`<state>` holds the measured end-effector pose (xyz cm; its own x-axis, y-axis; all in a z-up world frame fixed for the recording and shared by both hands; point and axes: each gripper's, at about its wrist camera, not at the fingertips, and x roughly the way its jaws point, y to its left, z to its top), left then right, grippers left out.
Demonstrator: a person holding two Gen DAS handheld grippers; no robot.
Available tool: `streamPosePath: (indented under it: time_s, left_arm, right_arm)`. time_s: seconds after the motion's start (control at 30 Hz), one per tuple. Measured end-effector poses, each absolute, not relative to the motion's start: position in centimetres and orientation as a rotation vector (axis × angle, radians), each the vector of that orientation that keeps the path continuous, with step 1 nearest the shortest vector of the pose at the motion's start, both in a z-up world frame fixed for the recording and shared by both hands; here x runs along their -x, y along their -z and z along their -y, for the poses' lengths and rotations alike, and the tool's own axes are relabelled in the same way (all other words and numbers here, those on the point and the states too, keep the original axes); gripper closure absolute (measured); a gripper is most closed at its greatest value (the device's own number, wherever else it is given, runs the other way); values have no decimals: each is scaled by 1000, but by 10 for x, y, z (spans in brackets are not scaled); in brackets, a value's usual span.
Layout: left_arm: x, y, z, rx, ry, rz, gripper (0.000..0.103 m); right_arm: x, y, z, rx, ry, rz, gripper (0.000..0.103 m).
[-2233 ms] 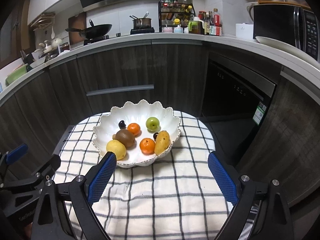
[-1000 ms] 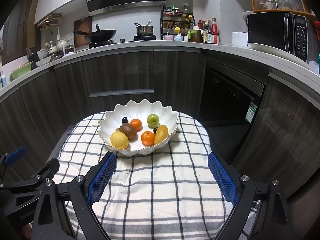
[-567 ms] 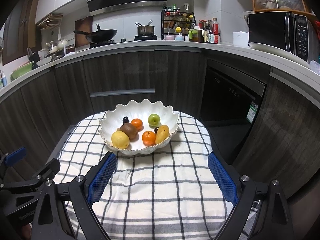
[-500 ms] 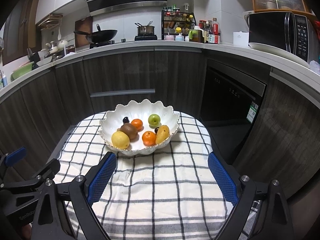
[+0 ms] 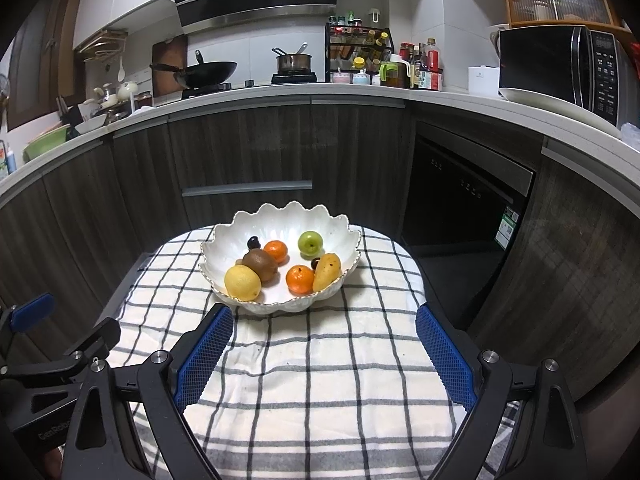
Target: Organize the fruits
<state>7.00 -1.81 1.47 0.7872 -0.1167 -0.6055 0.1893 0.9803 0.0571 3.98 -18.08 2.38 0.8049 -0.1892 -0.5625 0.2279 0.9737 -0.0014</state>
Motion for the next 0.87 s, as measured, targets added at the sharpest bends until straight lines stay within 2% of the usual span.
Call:
streamPosePath:
  time_s: [0.87]
  left_arm:
    - [-74, -9, 20, -119, 152, -654, 8]
  right_arm:
    - [-46, -18, 187, -72, 228, -611, 9]
